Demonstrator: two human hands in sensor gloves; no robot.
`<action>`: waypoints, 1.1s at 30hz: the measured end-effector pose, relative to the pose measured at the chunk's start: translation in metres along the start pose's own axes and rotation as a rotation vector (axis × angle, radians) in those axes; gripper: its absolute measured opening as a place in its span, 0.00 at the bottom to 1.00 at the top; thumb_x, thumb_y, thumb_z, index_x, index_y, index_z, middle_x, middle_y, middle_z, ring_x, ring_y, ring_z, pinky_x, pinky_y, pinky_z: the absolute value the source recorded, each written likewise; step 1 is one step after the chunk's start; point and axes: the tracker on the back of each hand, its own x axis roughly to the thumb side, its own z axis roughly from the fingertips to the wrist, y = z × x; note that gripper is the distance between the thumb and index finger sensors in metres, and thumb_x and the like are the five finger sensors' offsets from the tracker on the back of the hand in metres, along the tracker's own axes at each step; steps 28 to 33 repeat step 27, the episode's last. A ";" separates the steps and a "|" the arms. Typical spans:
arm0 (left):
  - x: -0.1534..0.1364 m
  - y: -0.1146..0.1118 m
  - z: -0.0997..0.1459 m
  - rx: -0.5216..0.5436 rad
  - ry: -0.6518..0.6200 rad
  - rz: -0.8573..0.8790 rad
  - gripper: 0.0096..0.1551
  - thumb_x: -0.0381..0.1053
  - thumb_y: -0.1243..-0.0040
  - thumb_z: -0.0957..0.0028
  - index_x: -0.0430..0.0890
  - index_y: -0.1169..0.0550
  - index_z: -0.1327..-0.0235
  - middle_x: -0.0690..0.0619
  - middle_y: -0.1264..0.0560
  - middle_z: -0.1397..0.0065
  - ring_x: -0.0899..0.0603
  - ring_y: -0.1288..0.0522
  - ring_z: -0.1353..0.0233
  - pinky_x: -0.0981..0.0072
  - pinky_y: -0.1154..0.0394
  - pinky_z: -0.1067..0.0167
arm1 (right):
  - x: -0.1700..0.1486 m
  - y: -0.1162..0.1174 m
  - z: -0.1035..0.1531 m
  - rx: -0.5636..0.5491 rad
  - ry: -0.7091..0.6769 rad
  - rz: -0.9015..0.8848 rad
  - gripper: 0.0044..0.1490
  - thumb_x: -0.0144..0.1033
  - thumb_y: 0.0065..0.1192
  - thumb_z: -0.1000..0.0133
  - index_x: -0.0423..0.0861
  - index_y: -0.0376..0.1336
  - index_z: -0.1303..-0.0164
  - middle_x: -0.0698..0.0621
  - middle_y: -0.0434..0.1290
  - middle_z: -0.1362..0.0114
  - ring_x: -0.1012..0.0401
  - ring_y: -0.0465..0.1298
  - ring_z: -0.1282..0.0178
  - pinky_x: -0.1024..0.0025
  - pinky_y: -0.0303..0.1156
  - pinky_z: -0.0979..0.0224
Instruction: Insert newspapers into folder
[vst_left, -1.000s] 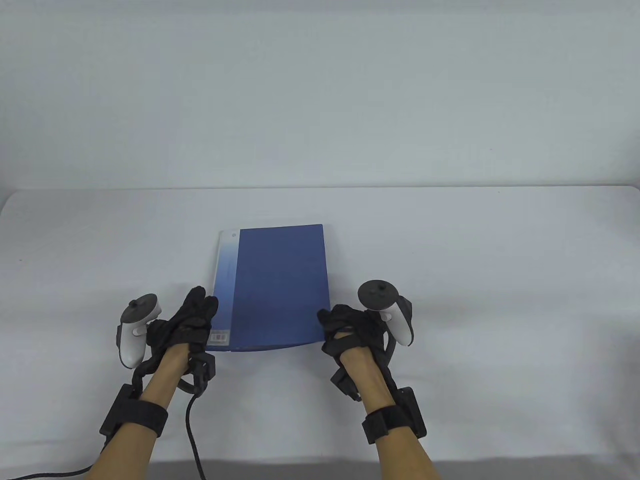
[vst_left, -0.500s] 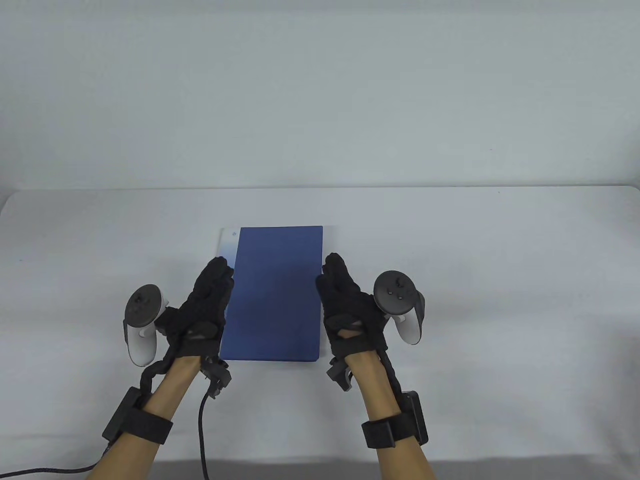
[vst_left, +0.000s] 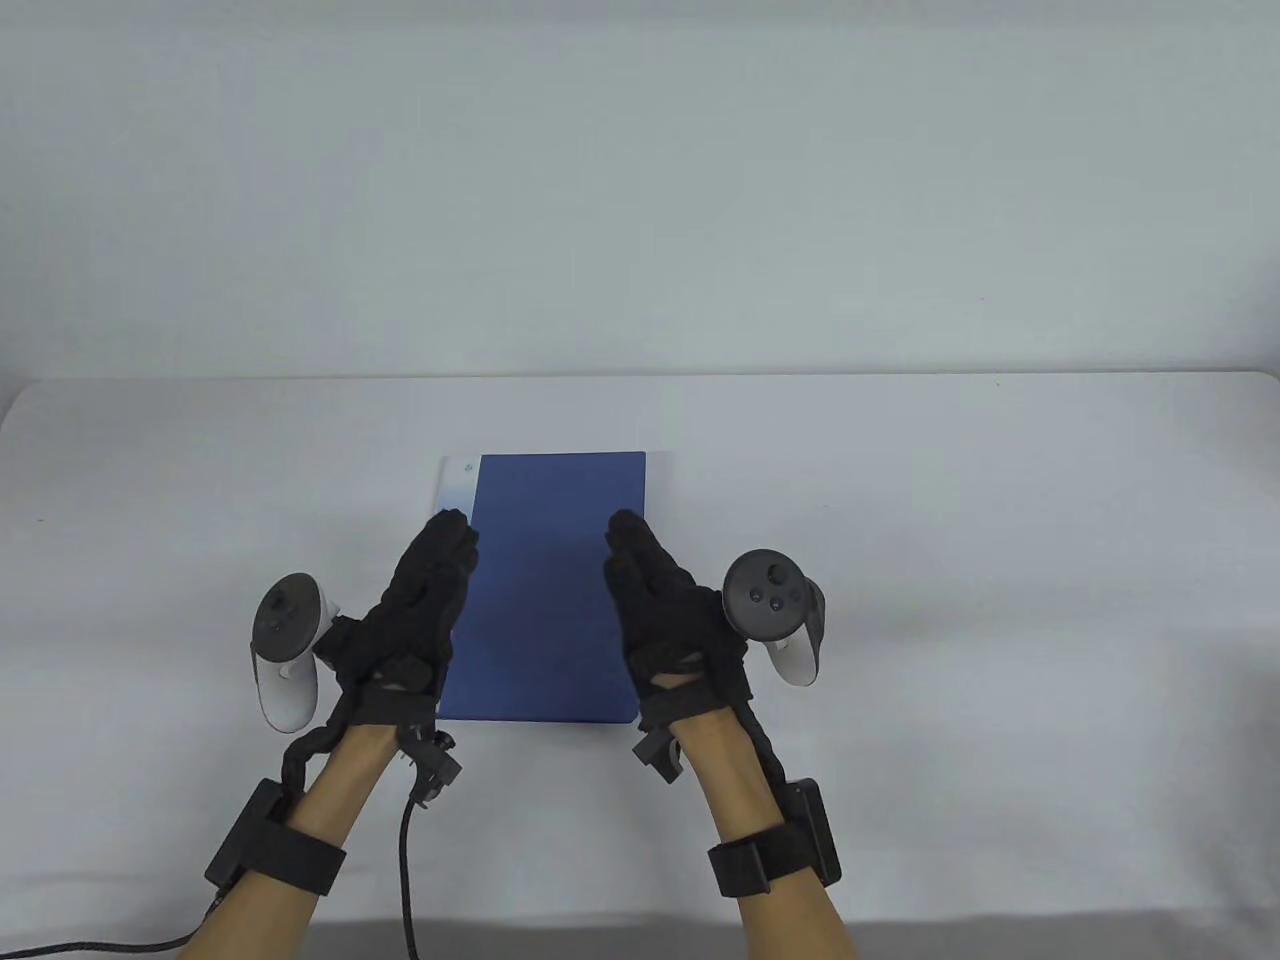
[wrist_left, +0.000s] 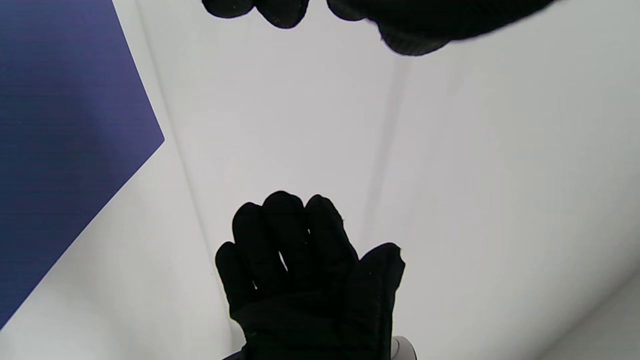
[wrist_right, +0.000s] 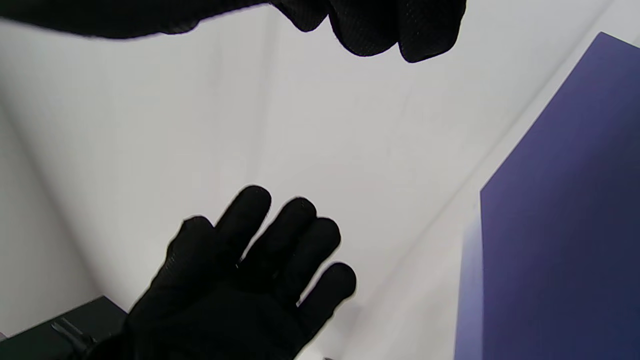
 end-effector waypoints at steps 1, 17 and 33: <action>0.001 -0.001 0.000 -0.008 -0.005 -0.010 0.42 0.63 0.55 0.34 0.61 0.55 0.11 0.48 0.56 0.08 0.34 0.57 0.10 0.32 0.57 0.15 | -0.001 0.001 0.000 0.014 0.004 -0.006 0.50 0.56 0.44 0.33 0.31 0.40 0.17 0.30 0.49 0.20 0.30 0.54 0.24 0.26 0.45 0.29; -0.008 -0.012 -0.008 -0.056 0.025 -0.022 0.41 0.63 0.55 0.33 0.62 0.55 0.10 0.48 0.57 0.08 0.33 0.58 0.10 0.31 0.58 0.15 | -0.004 0.005 0.016 0.001 0.034 0.004 0.52 0.57 0.44 0.33 0.31 0.37 0.17 0.30 0.46 0.20 0.30 0.52 0.23 0.26 0.44 0.30; -0.010 -0.021 -0.007 -0.088 0.036 -0.126 0.42 0.63 0.56 0.34 0.62 0.55 0.10 0.48 0.57 0.08 0.33 0.58 0.10 0.31 0.58 0.15 | -0.014 0.007 0.020 0.062 0.086 -0.009 0.52 0.57 0.44 0.33 0.30 0.38 0.17 0.29 0.46 0.20 0.29 0.53 0.24 0.26 0.45 0.30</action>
